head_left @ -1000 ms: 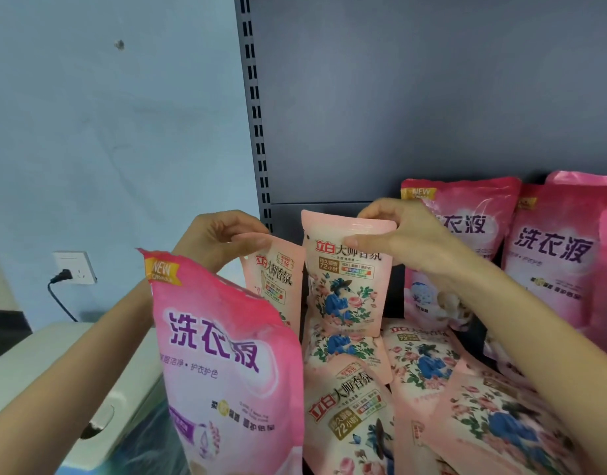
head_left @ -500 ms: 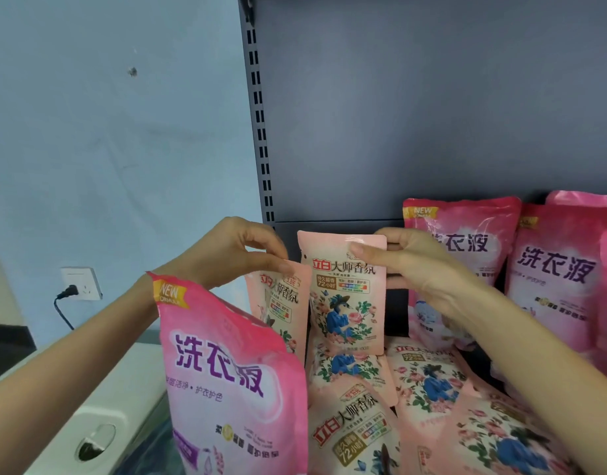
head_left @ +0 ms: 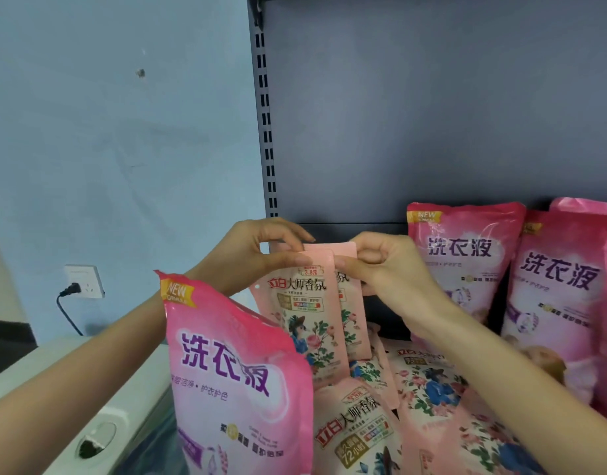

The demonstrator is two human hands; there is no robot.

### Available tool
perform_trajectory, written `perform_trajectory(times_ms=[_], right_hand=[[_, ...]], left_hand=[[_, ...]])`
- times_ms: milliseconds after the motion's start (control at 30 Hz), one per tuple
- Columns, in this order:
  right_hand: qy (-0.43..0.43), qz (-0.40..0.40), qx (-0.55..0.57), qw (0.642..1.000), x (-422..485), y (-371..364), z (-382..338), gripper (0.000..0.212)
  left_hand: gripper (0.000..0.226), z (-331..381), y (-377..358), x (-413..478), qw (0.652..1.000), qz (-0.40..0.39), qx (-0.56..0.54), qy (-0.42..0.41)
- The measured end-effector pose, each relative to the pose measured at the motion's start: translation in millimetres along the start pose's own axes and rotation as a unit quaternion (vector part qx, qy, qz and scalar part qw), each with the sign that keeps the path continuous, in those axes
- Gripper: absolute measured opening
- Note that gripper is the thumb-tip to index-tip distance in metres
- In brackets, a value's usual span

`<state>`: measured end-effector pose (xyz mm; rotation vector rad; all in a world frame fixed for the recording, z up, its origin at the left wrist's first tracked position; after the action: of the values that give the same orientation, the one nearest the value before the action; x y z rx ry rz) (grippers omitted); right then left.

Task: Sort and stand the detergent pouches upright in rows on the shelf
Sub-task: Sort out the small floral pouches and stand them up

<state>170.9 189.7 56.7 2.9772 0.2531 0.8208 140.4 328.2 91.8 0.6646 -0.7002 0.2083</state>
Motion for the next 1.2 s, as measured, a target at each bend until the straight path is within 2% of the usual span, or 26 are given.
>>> perform_trajectory(times_ms=[233, 333, 400, 500, 567, 667, 767, 900, 1033, 1100, 1200], right_hand=[[-0.042, -0.034, 0.026, 0.998, -2, -4, 12, 0.008], [-0.059, -0.055, 0.015, 0.997, -1, -3, 16, 0.028], [-0.078, -0.037, 0.014, 0.996, 3, 6, 22, 0.04], [-0.081, -0.019, -0.049, 0.995, 11, 20, 37, 0.042], [-0.086, -0.032, -0.119, 0.989, 13, 25, 55, 0.032], [-0.075, -0.06, -0.232, 0.968, 14, 24, 81, 0.023], [-0.064, -0.07, -0.333, 0.938, 13, 22, 97, 0.032], [-0.09, -0.093, -0.438, 0.89, 5, 23, 116, 0.046], [-0.121, -0.117, -0.484, 0.859, -6, 24, 132, 0.042], [-0.138, -0.124, -0.471, 0.863, -8, 23, 138, 0.044], [-0.15, -0.119, -0.404, 0.895, -9, 20, 143, 0.054]], left_hand=[[0.008, 2, -4, -3, 1.0, 0.001, -0.016, 0.025], [0.007, -1, 0, -4, 0.999, 0.011, -0.024, 0.038], [0.007, -5, 5, -5, 0.998, 0.019, -0.032, 0.048], [0.008, -8, 9, -8, 0.997, 0.018, -0.047, 0.062], [0.008, -9, 14, -9, 0.996, 0.023, -0.058, 0.061], [0.014, -12, 19, -9, 0.996, 0.03, -0.066, 0.057], [0.031, -18, 21, -12, 0.997, 0.019, -0.04, 0.058], [0.012, -24, 23, -16, 0.997, 0.011, -0.021, 0.069], [0.009, -25, 26, -17, 0.998, 0.02, -0.014, 0.064], [0.007, -24, 26, -19, 0.998, 0.022, -0.019, 0.063], [0.008, -22, 25, -19, 0.998, 0.027, -0.016, 0.05]])
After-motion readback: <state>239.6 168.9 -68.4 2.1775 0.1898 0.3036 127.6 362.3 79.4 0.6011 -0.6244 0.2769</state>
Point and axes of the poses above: each hand's wrist, its own x-axis towards the middle knuckle, its own y-axis out of the back of the hand, z = x × y, the point moved 10 cm from there along x, towards the middle knuckle, and after that the axes turned 11 degrees about z, right-handed, at the moved point
